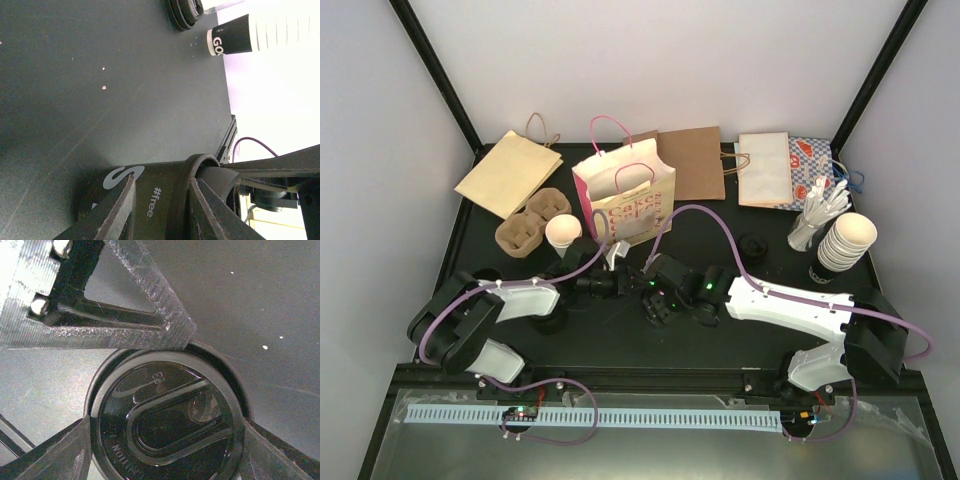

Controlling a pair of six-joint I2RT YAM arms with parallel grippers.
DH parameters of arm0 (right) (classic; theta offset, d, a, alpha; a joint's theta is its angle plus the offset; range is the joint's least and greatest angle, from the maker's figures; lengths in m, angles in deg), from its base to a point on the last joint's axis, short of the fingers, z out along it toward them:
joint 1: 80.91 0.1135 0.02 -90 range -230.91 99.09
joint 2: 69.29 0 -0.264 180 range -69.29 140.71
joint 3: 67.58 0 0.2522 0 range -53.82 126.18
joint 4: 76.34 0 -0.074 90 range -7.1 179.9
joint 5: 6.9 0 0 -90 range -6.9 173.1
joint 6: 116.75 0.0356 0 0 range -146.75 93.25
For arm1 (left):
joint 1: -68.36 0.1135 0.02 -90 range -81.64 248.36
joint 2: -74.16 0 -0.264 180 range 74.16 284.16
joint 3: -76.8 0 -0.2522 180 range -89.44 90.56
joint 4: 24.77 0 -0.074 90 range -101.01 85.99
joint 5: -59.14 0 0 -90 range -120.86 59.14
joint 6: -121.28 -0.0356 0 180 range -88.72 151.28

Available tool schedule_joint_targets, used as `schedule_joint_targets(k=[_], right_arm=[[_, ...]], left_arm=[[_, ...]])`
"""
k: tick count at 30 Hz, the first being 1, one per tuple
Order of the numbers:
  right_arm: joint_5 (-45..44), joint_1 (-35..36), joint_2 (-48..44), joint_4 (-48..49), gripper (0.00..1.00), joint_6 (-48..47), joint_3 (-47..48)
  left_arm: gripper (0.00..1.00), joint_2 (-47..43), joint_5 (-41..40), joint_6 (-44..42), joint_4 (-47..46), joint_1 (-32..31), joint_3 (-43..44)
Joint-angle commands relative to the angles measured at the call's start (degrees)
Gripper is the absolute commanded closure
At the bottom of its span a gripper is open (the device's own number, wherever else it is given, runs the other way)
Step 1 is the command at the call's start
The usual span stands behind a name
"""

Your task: Pack the takeout coffee

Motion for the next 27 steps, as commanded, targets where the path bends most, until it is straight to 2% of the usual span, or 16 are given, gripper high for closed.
schedule_joint_targets(k=[1, 11, 27], right_arm=[[5.2, 0.5, 5.2, -8.5, 0.24, 1.2, -4.9], [5.8, 0.6, 6.3, -9.8, 0.25, 2.3, -4.8], [7.1, 1.1, 7.2, -10.8, 0.25, 3.5, -5.8]], left_arm=[[0.71, 4.7, -5.3, -0.5, 7.6, -1.8, -5.8], [0.73, 3.6, -8.0, 0.1, 7.4, -3.2, -10.0], [0.76, 11.4, -8.6, 2.4, 3.4, -6.8, -12.7]])
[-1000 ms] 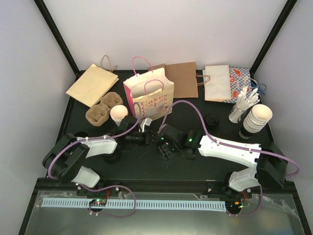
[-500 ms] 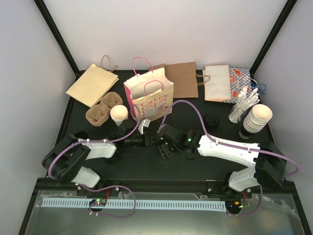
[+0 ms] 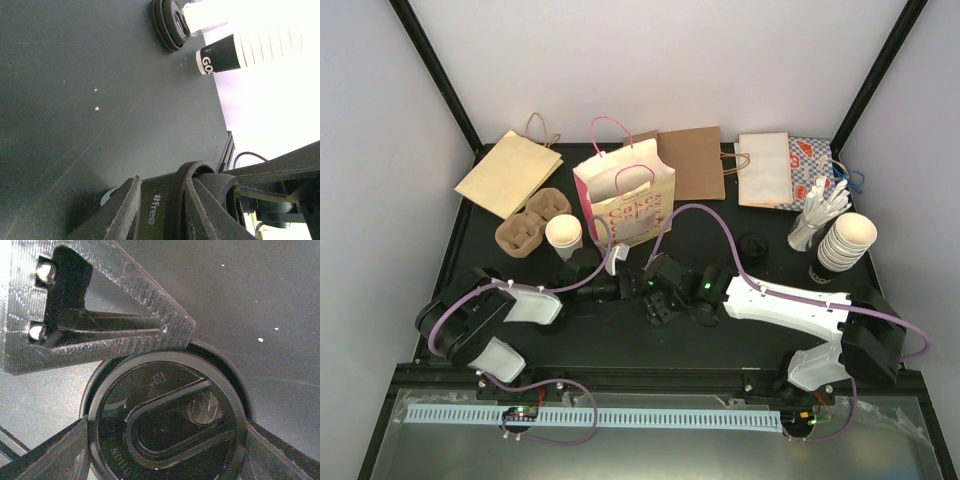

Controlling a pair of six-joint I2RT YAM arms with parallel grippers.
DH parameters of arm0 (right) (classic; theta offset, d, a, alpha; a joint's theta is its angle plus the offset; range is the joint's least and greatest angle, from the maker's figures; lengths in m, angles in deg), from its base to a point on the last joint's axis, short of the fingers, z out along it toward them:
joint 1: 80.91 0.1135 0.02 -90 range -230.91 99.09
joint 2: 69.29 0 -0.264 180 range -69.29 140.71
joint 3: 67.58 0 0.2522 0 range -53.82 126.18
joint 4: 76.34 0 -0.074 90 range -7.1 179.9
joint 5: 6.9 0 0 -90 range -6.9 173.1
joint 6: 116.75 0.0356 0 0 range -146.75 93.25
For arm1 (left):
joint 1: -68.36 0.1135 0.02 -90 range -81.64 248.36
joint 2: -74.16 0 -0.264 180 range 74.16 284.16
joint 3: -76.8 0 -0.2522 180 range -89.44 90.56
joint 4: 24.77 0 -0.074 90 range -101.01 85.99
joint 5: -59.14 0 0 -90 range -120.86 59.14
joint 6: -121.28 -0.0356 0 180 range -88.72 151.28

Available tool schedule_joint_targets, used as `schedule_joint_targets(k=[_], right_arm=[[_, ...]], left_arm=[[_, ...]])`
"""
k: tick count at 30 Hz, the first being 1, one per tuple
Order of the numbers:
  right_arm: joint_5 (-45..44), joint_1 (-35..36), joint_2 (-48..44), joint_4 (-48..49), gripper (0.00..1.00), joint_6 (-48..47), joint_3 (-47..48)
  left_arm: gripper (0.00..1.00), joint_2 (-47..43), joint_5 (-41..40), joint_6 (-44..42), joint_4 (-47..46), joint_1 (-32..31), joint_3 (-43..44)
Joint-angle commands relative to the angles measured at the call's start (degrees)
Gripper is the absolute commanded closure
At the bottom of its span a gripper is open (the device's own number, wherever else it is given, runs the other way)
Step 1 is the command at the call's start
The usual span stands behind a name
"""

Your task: Pack the takeout coffee

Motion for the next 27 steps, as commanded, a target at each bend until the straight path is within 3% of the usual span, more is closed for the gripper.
schedule_joint_targets(k=[1, 4, 14, 27], right_arm=[[7.6, 1.1, 6.3, -10.3, 0.25, 0.3, -5.6], [7.1, 1.2, 6.3, -10.3, 0.25, 0.2, -5.4], [4.5, 1.1, 6.1, -9.9, 0.26, 0.8, -2.4], [-0.8, 1.1, 3.0, -11.0, 0.26, 1.1, 0.2]], left_arm=[[0.76, 7.6, -2.8, -0.6, 20.4, -3.6, -6.2], [0.76, 4.6, -3.4, -1.4, 22.6, -3.6, -5.2], [0.68, -13.2, -9.8, -7.3, 43.9, -3.7, 8.0], [0.46, -25.8, -14.2, -12.4, 58.3, -3.0, 17.5]])
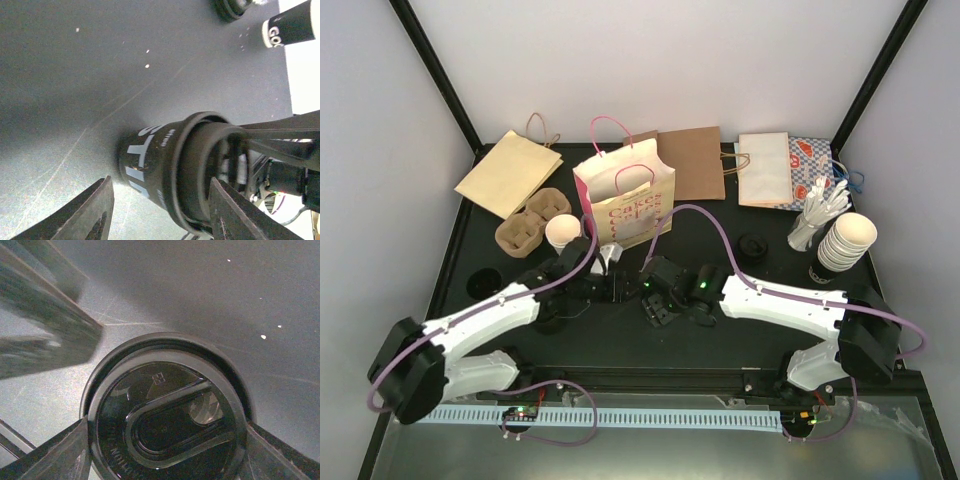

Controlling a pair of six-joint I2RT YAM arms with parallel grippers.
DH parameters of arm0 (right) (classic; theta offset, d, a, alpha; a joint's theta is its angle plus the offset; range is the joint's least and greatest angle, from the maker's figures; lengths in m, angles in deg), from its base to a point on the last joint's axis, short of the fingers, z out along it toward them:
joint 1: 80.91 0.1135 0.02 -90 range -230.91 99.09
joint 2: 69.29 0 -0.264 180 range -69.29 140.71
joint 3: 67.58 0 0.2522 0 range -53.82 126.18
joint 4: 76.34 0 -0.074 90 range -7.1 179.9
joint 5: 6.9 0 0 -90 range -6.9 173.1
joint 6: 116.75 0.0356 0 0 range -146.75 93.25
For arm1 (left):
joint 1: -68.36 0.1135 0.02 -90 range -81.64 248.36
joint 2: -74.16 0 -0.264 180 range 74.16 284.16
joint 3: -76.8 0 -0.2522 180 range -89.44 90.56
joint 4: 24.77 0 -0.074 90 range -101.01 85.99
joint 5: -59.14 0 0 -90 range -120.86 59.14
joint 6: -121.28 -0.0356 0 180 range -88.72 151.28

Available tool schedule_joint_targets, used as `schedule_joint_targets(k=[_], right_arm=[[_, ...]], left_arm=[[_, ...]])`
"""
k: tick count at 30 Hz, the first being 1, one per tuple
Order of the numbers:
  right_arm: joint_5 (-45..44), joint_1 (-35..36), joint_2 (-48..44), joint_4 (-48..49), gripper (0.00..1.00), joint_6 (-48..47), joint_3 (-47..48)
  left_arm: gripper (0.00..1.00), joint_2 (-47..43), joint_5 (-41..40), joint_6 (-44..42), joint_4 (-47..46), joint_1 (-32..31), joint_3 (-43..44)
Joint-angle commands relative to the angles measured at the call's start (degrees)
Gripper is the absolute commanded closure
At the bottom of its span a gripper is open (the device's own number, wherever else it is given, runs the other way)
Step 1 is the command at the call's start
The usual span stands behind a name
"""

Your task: Pack the takeout coffee

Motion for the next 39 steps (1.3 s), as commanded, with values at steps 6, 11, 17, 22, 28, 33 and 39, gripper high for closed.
schedule_joint_targets(k=[6, 11, 17, 22, 28, 33, 39], right_arm=[[-5.7, 0.1, 0.0, -9.3, 0.26, 4.2, -0.5], [-8.1, -0.4, -1.9, -9.9, 0.27, 4.7, 0.4], [-11.5, -1.7, -3.9, -12.2, 0.28, 5.2, 2.5], [-13.7, -3.3, -6.2, -13.9, 0.27, 5.2, 4.2], [-13.9, -6.1, -10.5, -15.2, 0.28, 4.1, 4.2], [-13.9, -7.5, -12.9, -16.7, 0.28, 2.9, 5.5], [-13.3, -8.4, -15.0, -19.2, 0.28, 1.3, 7.9]], left_arm=[[0.42, -14.4, -12.3, -7.3, 19.7, 0.1, 10.3], [0.37, -20.3, -18.6, -10.3, 26.0, 0.6, 14.9], [0.35, -22.0, -24.3, -15.1, 35.7, 2.8, 23.9], [0.35, -19.4, -25.1, -18.6, 41.9, 6.9, 31.5], [0.35, -15.7, -26.1, -23.6, 44.4, 13.0, 39.1], [0.34, -6.1, -20.5, -28.6, 47.4, 19.8, 48.2], [0.29, 2.1, -18.3, -34.3, 41.4, 22.0, 53.1]])
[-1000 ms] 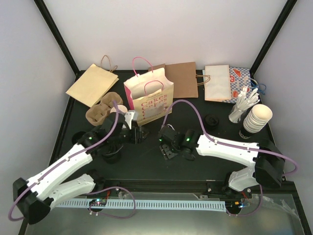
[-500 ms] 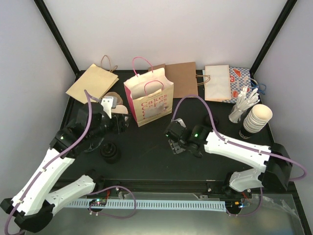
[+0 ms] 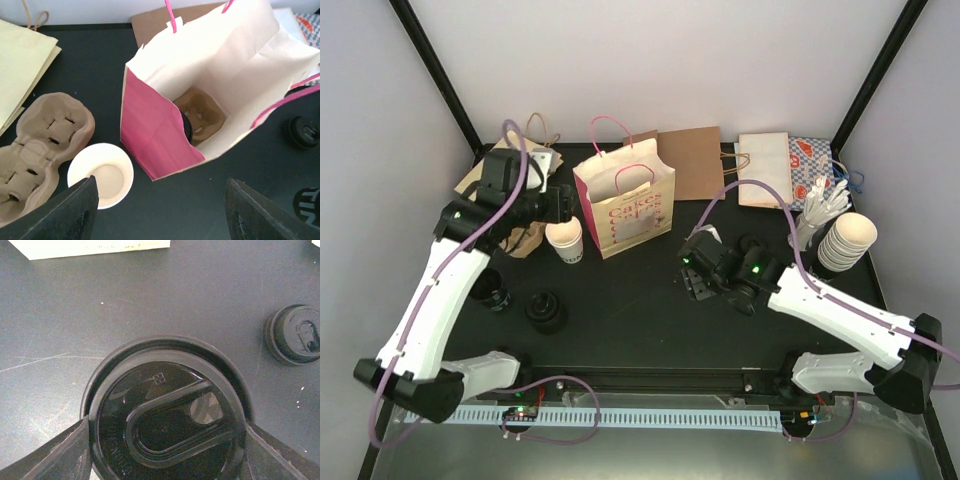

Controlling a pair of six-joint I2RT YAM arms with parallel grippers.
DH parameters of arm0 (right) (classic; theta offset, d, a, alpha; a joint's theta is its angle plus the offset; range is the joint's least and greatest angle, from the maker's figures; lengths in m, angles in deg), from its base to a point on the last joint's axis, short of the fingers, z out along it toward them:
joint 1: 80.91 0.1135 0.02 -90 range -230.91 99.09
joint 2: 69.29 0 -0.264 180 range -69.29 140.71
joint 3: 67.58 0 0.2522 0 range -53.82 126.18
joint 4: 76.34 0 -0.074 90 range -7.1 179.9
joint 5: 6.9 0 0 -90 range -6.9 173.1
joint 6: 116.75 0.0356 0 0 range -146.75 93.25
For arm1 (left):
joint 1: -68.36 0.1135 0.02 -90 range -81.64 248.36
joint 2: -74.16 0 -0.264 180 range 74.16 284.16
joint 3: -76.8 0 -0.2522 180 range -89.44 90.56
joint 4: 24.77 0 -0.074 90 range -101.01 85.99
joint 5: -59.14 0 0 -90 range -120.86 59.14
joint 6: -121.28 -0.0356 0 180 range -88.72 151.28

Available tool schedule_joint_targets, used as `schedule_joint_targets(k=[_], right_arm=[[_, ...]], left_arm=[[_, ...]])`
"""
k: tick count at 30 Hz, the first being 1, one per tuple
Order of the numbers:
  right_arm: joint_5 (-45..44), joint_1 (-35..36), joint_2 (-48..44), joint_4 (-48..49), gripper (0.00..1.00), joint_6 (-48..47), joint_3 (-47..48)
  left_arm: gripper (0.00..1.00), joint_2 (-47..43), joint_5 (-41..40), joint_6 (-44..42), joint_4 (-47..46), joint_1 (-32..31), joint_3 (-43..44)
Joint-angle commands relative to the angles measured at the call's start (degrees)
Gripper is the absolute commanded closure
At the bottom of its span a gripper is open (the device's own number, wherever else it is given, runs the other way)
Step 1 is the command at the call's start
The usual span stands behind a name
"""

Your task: Pack the takeout coffee

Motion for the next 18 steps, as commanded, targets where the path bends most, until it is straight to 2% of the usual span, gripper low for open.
schedule_joint_targets(k=[1, 4, 9, 12, 14, 18], right_arm=[[-0.5, -0.7, -2.2, -2.7, 0.28, -1.7, 3.1], [0.2, -0.8, -3.2, -4.3, 0.28, -2.5, 4.7], [0.4, -1.1, -4.5, -6.1, 0.28, -3.9, 6.9], [0.6, -1.2, -5.2, -7.2, 0.28, -4.6, 8.1], [1.0, -1.2, -5.7, -7.5, 0.28, -5.1, 8.8], [1.6, -1.3, -6.9, -8.1, 0.28, -5.5, 9.4]], left_arm=[[0.27, 5.6, 3.1, -6.5, -3.4, 1.7, 5.0], [0.21, 11.8, 6.8, -9.8, -6.2, 3.0, 7.7], [0.18, 20.7, 10.6, -14.3, -8.2, 5.1, 13.4], [0.17, 26.1, 10.1, -18.4, -6.5, 5.4, 17.9], [0.18, 29.0, 11.7, -24.9, -5.2, 5.5, 20.5], [0.17, 32.7, 8.8, -26.5, -5.7, 6.2, 23.9]])
